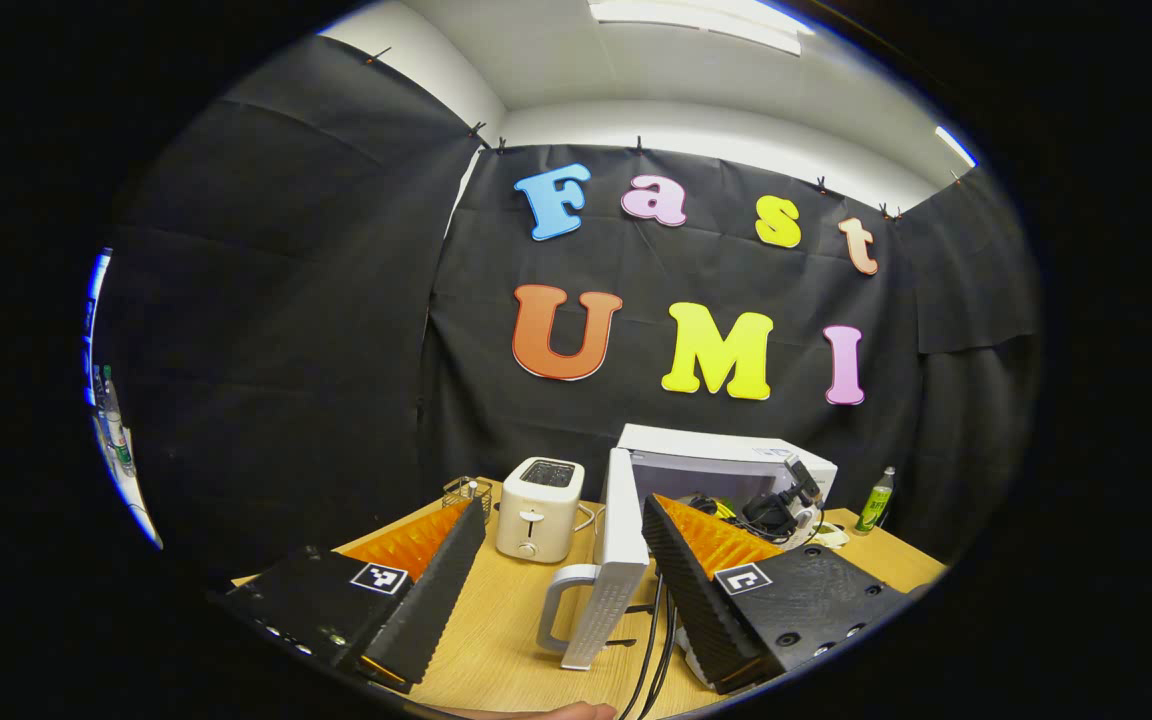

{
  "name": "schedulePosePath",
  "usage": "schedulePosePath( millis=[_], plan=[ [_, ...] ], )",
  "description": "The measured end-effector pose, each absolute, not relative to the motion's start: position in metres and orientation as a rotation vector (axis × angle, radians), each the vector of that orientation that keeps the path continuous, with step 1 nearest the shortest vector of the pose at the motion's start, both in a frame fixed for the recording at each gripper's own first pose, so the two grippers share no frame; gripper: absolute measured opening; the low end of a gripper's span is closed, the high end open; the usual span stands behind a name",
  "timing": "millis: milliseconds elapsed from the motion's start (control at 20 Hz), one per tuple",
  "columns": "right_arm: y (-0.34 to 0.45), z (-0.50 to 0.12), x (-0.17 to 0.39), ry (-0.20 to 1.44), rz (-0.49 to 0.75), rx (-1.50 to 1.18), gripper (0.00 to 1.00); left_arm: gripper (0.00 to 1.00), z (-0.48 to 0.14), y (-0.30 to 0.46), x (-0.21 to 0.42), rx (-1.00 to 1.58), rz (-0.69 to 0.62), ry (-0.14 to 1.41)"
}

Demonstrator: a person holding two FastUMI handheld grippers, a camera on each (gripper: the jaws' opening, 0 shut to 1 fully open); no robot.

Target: Open the microwave oven with the left hand, put the food in, and close the microwave oven.

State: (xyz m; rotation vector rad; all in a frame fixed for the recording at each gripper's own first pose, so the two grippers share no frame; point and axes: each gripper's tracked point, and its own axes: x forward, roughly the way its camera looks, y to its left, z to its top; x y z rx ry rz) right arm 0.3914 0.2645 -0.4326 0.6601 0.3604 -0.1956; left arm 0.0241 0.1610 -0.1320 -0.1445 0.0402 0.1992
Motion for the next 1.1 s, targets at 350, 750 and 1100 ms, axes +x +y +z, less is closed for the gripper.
schedulePosePath(
  millis=[350, 750, 1100],
  plan=[
    [0.252, -0.446, 0.390, 0.353, -0.240, 0.400, 0.48, 0.95, -0.131, 0.162, 0.017, -0.146, 0.207, 0.037],
    [0.253, -0.435, 0.368, 0.303, -0.147, 0.211, 0.89, 0.95, -0.145, 0.178, 0.001, -0.101, 0.240, 0.070],
    [0.246, -0.410, 0.315, 0.245, -0.046, 0.128, 0.91, 0.95, -0.176, 0.193, -0.003, -0.114, 0.265, 0.125]
  ],
)
